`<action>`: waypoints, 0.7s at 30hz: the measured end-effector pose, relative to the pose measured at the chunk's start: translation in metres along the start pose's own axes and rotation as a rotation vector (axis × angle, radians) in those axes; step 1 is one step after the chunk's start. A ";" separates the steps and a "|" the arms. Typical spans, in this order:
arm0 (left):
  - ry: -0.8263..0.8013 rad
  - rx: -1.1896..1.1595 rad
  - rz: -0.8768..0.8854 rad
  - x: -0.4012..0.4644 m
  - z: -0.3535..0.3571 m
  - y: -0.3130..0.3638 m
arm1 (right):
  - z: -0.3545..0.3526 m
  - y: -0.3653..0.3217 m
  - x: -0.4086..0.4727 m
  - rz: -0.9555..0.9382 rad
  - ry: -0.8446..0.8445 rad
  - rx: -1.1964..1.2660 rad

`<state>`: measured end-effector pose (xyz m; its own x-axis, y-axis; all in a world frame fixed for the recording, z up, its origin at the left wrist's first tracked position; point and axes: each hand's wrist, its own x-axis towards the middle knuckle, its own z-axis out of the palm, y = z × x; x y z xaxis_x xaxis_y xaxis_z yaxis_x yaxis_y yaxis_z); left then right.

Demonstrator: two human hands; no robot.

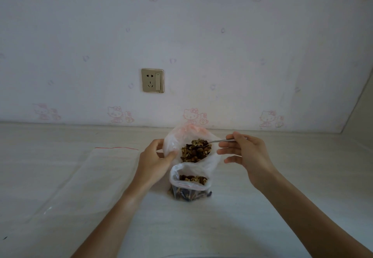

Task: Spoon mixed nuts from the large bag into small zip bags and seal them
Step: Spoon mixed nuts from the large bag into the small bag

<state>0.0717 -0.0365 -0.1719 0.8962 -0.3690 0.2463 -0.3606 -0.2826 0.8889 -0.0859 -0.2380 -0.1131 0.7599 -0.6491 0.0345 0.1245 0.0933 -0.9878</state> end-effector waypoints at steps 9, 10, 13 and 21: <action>0.069 0.306 0.005 -0.041 -0.022 0.007 | -0.018 0.010 -0.023 0.022 -0.118 -0.004; -0.004 0.327 -0.010 -0.045 -0.022 0.008 | -0.018 0.013 -0.026 0.031 -0.128 -0.017; -0.111 0.308 0.003 -0.055 -0.018 0.016 | -0.016 0.020 -0.032 0.042 -0.159 -0.035; -0.066 0.254 0.106 -0.055 -0.012 0.035 | -0.002 0.024 -0.040 -0.265 -0.309 -0.275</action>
<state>0.0127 -0.0156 -0.1504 0.8343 -0.4630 0.2991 -0.5118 -0.4493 0.7323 -0.1146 -0.2118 -0.1390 0.8835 -0.3657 0.2926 0.1979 -0.2746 -0.9410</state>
